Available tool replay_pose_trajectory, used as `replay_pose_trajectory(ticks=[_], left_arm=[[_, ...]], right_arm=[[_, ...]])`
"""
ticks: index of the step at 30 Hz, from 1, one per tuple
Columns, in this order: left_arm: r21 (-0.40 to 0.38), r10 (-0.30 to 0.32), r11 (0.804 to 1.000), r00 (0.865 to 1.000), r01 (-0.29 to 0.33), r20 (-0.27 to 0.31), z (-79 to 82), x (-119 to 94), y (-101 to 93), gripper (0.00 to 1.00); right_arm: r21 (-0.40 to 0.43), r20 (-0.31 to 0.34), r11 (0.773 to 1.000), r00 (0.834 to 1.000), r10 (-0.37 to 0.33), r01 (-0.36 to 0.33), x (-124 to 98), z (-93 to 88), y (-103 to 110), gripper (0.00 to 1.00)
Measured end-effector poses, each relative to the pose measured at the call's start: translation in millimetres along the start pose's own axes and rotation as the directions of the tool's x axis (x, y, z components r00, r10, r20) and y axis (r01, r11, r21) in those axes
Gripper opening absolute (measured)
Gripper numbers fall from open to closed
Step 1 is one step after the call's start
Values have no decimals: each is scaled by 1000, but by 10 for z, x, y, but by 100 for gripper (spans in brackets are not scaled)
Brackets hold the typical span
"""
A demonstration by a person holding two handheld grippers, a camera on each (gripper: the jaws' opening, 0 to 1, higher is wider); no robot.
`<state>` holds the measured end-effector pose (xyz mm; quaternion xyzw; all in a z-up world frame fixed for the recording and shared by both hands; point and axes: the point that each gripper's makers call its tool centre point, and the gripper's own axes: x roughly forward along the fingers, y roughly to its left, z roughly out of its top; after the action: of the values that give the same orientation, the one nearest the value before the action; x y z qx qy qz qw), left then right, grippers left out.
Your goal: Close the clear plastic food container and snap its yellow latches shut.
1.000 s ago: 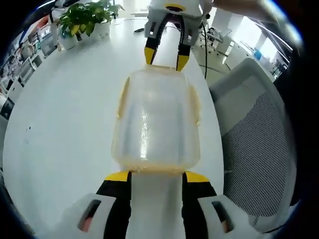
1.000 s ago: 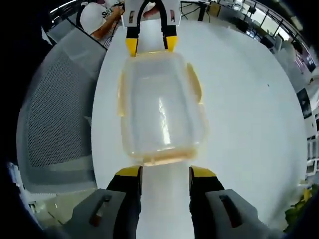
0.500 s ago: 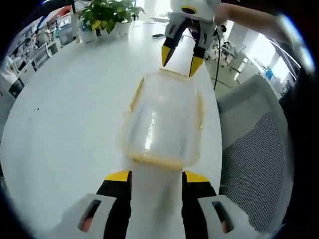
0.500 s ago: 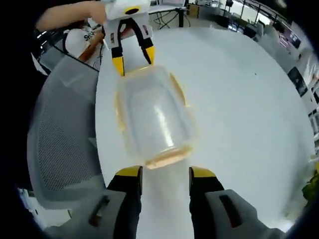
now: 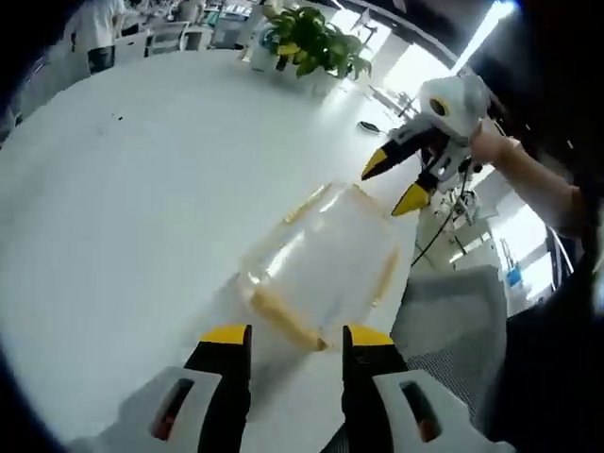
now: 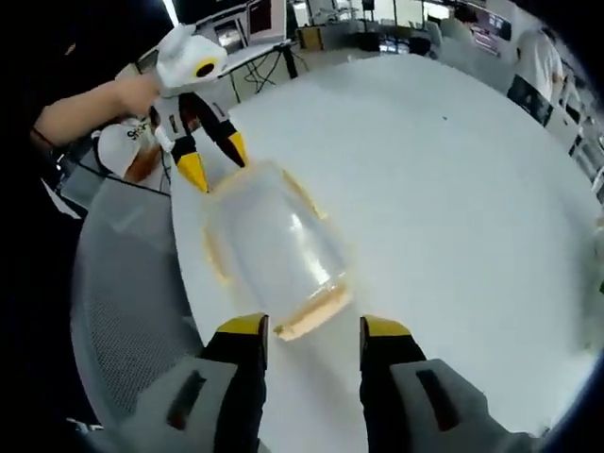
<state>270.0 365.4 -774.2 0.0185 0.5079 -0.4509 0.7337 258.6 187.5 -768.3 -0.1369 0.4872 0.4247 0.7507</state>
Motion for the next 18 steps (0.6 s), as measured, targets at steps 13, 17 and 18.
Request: replay_pose_trajectory(ticks=[13,17,18], left_arm=[[-188,23,982,999,-15,38,-47,109,-27,22],[-214,25,977,999,-16,42,-46,134,-32,21],[-214,27,977,999,-17,43,-43,136,-29,21]], right_arm=[[85,35,996,999,9,-12,109,-10,97,32],[133,46,990,998,41,-47,143,-5,138,26],[160,32,986,999,40,-44,140,-32,133,26]])
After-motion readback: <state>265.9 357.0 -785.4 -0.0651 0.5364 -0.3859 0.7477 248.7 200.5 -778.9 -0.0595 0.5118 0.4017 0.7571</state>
